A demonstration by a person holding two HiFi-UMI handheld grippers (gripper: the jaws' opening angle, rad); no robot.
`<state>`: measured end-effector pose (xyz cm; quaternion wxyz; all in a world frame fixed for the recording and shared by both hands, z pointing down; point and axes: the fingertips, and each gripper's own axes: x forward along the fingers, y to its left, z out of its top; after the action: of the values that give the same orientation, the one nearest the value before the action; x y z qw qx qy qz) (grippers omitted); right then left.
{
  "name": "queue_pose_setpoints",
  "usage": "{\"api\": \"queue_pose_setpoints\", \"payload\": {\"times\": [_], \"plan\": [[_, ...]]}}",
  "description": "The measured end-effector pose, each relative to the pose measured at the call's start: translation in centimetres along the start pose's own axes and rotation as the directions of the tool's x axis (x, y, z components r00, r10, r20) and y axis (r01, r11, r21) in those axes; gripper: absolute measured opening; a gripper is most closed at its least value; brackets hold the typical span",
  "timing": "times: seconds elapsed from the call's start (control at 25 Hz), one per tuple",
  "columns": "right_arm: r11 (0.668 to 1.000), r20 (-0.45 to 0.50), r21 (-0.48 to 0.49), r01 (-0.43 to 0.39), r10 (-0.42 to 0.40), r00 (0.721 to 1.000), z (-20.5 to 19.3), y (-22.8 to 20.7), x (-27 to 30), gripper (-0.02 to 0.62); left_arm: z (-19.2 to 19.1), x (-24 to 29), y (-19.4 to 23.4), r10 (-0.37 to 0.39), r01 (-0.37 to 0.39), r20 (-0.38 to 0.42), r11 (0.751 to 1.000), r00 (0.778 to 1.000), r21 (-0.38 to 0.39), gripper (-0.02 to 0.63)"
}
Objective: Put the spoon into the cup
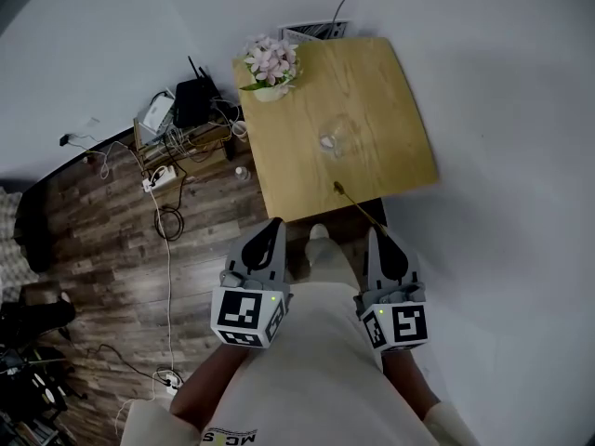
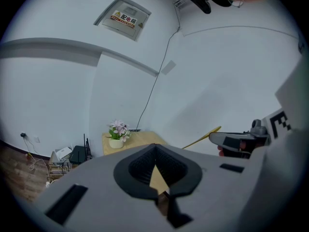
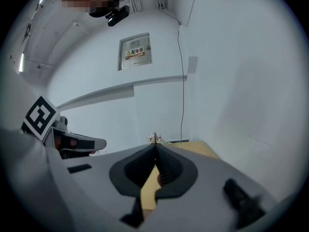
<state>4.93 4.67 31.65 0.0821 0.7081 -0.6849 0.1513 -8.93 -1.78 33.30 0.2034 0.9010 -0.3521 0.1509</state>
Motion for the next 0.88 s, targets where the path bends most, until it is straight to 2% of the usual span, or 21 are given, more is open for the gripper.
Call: {"api": "queue_pose_setpoints", "payload": {"times": [0.28,0.52,0.88], "plan": [[0.998,-0.017,-0.033,-0.054,0.054,0.998,1.8,-3.3,4.1,0.031,2.0,3.8,-0.1,0.061,-0.061,0.004,0.998,0.998,-0.017,0.011],[0.993,-0.042,-0.044,-0.109,0.107,0.993,1.1,-6.4,7.5,0.031,2.3,7.0,0.1,0.121,-0.121,-0.011,0.992,0.993,-0.039,0.011],[0.988,-0.095,-0.026,-0.154,0.151,0.984,-1.5,-9.4,12.5,0.031,-0.2,10.5,0.1,0.176,-0.180,-0.071,0.982,0.982,-0.054,0.011]]}}
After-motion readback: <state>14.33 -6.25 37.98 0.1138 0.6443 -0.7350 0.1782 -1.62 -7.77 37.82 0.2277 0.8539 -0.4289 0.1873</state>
